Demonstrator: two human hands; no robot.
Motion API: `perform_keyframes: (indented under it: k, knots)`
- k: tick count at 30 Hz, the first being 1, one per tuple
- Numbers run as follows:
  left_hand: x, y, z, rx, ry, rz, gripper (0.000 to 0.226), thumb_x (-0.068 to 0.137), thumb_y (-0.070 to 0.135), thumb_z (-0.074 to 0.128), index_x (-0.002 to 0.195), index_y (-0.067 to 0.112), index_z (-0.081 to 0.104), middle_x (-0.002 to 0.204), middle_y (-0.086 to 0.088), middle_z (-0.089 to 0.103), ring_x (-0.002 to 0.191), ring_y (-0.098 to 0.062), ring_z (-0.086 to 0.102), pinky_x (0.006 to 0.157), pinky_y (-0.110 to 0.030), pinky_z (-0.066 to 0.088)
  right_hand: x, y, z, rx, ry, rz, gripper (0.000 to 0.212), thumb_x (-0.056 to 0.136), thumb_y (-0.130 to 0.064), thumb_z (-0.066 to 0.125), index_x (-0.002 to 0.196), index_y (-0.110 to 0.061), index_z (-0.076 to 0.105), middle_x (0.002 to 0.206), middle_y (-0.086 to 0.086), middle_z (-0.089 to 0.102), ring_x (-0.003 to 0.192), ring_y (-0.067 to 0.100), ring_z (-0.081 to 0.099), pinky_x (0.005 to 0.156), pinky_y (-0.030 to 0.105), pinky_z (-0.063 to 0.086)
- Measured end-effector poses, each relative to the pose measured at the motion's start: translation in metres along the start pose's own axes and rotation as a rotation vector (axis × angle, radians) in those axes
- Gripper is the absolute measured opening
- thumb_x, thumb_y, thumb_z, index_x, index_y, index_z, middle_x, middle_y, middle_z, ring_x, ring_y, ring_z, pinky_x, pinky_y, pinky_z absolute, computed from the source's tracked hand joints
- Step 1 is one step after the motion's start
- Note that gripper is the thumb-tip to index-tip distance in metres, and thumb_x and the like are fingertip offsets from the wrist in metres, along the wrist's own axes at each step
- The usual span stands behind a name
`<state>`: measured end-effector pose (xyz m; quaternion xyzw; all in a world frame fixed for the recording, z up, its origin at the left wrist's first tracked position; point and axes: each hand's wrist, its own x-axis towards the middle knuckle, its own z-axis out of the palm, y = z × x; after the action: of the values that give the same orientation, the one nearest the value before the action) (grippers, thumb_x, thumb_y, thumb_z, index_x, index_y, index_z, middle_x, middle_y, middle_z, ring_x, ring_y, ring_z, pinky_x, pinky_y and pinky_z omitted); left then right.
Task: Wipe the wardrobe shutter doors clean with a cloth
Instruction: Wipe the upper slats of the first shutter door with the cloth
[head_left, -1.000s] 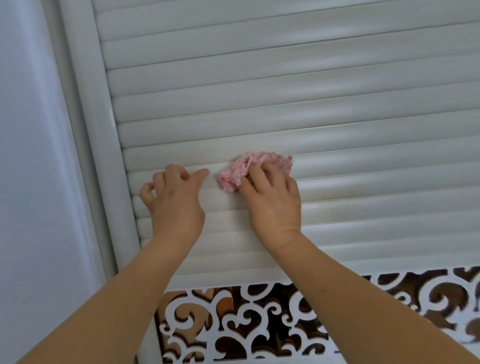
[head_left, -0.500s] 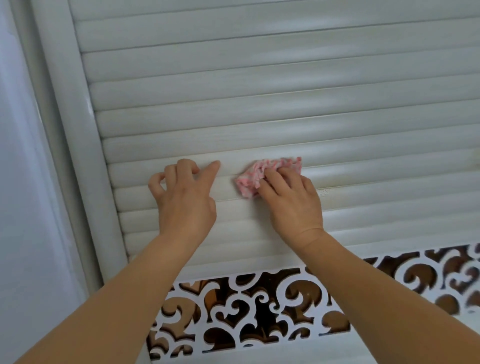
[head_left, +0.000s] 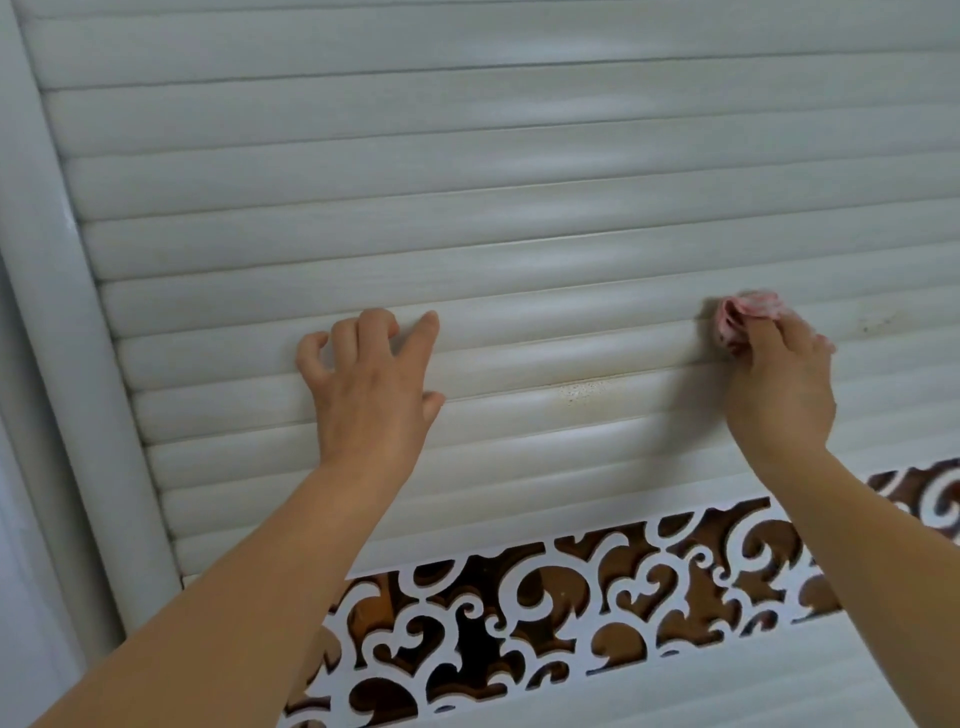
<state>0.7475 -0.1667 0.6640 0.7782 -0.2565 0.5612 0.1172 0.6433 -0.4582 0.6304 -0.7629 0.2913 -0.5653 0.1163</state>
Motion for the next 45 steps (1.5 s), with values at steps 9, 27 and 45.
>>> perform_keyframes:
  k: [9, 27, 45]
  knots:
    - [0.0, 0.002, 0.002, -0.008, -0.001, -0.014, 0.07, 0.058, 0.023, 0.086, 0.122, 0.018, 0.058, 0.107, -0.015, 0.049, 0.099, -0.026, 0.031, 0.095, -0.056, 0.024, -0.041, -0.067, 0.028, 0.187, 0.114, -0.256, 0.024, 0.086, 0.002, 0.054, 0.107, 0.001, 0.065, 0.115, 0.022, 0.059, 0.11, 0.038, 0.05, 0.078, 0.046, 0.048]
    - [-0.002, 0.005, -0.004, 0.01, -0.046, -0.037, 0.069, 0.063, 0.019, 0.083, 0.126, 0.021, 0.056, 0.11, -0.017, 0.048, 0.103, -0.034, 0.041, 0.096, -0.058, 0.022, -0.095, -0.072, 0.045, 0.072, 0.009, -0.799, 0.047, 0.082, -0.003, 0.038, 0.123, -0.001, 0.062, 0.131, 0.022, 0.055, 0.122, 0.041, 0.051, 0.097, 0.056, 0.045]
    - [-0.003, 0.007, -0.006, 0.044, -0.101, -0.057, 0.067, 0.073, 0.022, 0.076, 0.134, 0.025, 0.047, 0.116, -0.013, 0.043, 0.109, -0.029, 0.033, 0.101, -0.051, 0.014, -0.083, -0.084, 0.041, 0.055, 0.062, -0.403, 0.028, 0.075, -0.012, 0.058, 0.099, -0.003, 0.068, 0.101, 0.017, 0.064, 0.095, 0.038, 0.06, 0.071, 0.045, 0.053]
